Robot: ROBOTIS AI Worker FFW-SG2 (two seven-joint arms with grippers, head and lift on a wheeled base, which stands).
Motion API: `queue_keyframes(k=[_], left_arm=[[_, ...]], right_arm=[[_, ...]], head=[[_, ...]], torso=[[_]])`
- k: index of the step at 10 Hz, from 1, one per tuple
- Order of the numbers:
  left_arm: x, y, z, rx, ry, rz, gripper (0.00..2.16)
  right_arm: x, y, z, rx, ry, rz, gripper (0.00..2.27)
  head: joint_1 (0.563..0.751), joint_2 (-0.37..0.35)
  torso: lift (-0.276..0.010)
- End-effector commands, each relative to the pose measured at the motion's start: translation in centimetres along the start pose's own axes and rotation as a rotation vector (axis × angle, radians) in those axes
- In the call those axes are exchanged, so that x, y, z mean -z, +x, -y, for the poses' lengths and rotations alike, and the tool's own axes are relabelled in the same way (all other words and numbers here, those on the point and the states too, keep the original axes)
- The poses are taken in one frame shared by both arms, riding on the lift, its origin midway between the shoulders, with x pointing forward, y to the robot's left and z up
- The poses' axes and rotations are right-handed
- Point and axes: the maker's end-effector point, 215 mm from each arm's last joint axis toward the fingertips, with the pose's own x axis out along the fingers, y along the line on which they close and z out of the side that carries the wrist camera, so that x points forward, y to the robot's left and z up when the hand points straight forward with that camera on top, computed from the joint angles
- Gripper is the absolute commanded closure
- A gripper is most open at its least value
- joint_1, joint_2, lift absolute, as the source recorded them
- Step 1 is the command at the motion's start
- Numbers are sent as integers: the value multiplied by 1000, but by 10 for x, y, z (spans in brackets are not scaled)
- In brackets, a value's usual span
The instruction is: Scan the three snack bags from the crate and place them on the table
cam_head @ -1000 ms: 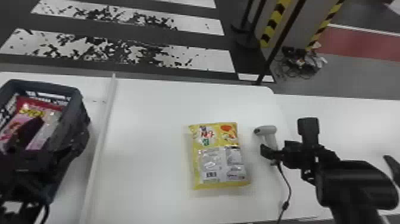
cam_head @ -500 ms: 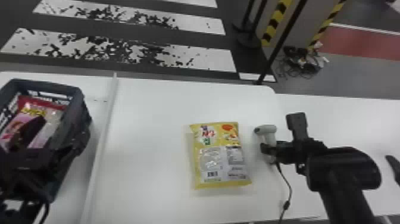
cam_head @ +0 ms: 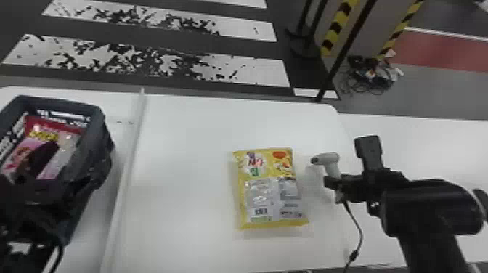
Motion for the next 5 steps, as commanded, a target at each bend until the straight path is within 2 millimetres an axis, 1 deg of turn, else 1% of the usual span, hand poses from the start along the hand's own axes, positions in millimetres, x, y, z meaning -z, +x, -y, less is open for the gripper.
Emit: queue_keyframes(k=[1,3,4,5], left_arm=[[-2,2,0,0,0,4,53],[2,2,-1,-1,-2,-2,53],[2,2,-1,-1,-2,-3,53],[4,2,-3,-3,-2,-6,53]], right_arm=[[7,-29,-15,0,10,-17,2256],[4,-65,-40,-12,-9,27,2256],[8,-82,-53,-24,1,21,2256],[19,-97,-66,-37,11,-14,2256]], head=[[695,-190],[695,-172],[695,-164],[695,-146]], torso=[[-62],[-62],[-62],[-62]])
